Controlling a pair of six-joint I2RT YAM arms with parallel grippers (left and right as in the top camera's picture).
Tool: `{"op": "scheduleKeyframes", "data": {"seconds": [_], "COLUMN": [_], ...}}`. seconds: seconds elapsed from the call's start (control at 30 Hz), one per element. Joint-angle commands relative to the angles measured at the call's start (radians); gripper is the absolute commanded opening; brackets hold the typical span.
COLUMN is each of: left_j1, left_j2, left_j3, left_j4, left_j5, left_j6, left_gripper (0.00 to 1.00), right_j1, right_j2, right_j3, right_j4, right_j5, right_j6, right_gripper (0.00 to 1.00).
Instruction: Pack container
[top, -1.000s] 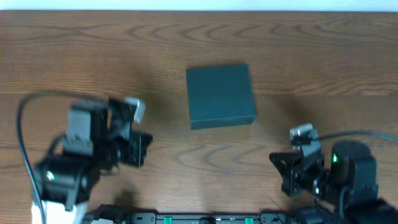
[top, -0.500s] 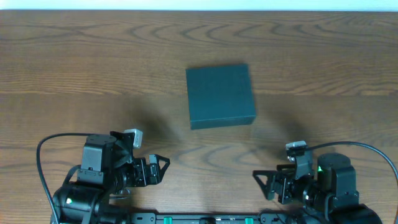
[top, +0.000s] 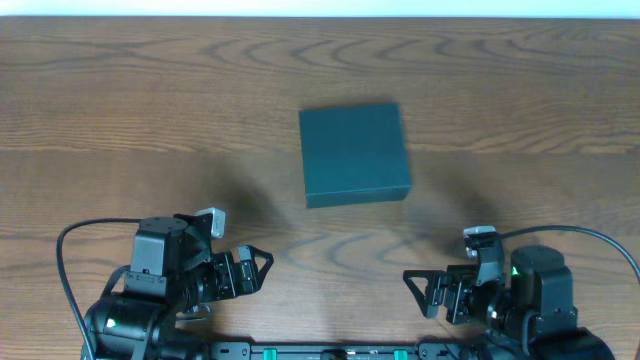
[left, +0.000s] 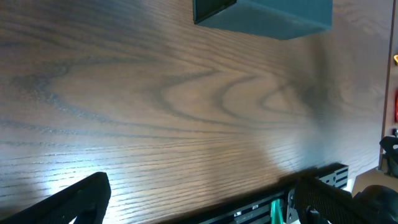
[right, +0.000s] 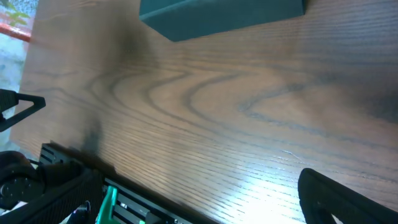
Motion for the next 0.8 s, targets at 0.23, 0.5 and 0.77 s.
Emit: {"op": "scheduleKeyframes", "data": {"seconds": [0.23,0.5,0.77], "left_j1": [0.000,0.024,0.090], "left_j2": [-0.059,-0.270,-0.475], "left_j3": [0.000,-0.133,-0.359], "left_j4": [0.057,0.259,0.415], "left_j5": [-0.234,-0.586,-0.639], "left_j6": [0.051,0.188,0.188], "left_gripper": [0.95,0.95,0.95], "right_j1": [0.008,0.008,0.008], "right_j2": [-0.008,-0.008,-0.008], "right_j3": [0.000,0.000,0.000], "right_j4": [-0.004,-0.004,-0.004], "right_j5": [-0.011,-0.011,-0.011], "right_j6": [0.016,0.016,0.016], "right_gripper": [0.99,0.99,0.99]}}
